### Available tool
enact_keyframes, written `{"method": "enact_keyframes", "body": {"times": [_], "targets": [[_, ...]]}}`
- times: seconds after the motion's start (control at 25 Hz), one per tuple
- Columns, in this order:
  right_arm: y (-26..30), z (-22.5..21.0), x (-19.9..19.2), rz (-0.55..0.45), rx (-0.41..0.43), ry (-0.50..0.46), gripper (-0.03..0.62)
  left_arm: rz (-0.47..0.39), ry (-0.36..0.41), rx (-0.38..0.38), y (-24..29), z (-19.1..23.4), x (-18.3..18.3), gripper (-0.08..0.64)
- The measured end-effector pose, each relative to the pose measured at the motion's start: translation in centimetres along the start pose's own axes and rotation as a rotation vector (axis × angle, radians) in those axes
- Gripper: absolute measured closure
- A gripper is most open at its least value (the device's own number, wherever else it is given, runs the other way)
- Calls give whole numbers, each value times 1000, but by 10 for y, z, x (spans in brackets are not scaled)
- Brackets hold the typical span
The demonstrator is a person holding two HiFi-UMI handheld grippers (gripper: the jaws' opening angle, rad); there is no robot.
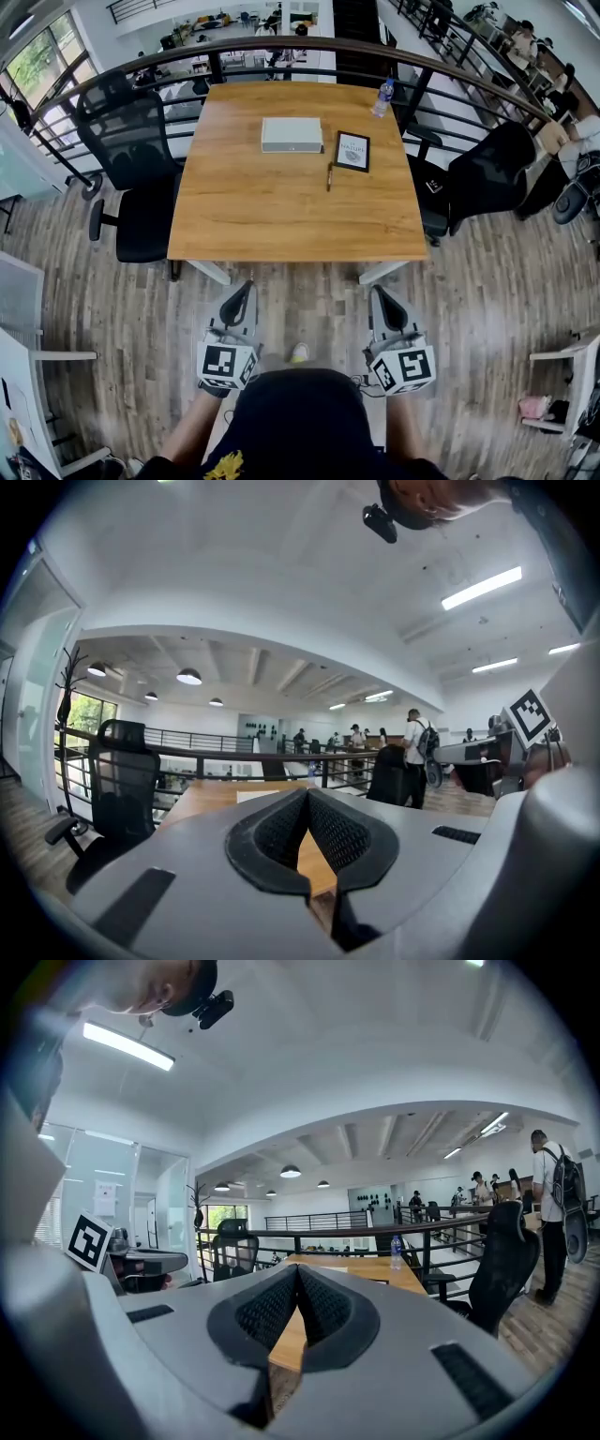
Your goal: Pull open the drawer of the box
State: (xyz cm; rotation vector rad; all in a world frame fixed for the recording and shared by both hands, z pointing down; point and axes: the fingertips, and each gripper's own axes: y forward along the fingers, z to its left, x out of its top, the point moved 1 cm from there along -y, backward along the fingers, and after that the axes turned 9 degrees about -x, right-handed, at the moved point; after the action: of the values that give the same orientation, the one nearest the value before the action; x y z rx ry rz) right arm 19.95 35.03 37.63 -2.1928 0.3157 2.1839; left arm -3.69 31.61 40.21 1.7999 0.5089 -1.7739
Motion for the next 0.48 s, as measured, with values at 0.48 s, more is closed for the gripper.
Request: {"method": "enact_keyframes", "body": {"times": [0.48], "targets": [[10,-15,-14,57,19,38,595,55,-13,22,11,-8,-6,543]]}}
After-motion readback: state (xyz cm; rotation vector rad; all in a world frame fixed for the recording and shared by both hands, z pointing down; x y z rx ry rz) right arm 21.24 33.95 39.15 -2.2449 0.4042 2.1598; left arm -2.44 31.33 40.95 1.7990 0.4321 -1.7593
